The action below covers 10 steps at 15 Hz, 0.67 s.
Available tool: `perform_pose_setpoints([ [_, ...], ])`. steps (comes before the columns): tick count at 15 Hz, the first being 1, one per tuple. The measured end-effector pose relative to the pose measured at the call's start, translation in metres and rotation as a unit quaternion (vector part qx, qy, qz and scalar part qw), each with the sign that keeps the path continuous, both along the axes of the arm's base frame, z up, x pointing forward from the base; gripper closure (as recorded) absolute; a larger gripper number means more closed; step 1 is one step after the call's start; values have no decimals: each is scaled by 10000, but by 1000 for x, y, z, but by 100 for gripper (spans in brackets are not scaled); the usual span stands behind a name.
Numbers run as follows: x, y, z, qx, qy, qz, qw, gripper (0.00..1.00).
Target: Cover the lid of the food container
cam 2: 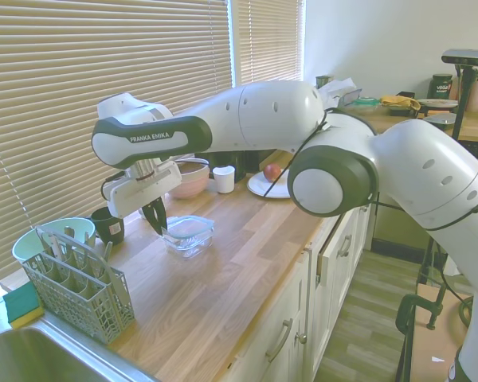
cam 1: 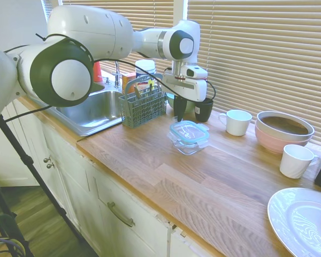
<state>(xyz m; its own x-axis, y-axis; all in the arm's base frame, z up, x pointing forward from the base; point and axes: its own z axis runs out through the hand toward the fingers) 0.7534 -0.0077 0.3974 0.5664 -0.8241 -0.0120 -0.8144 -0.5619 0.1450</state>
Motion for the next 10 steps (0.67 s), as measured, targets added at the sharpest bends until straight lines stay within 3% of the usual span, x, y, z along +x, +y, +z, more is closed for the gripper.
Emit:
perform_pose_setpoints([
  [7,1,-8,-7,-24,25,-90,10000,100],
  [8,1,-9,-9,-28,40,-97,9999,0],
  [10,1,-10,-12,-30,58,-110,9999,0],
])
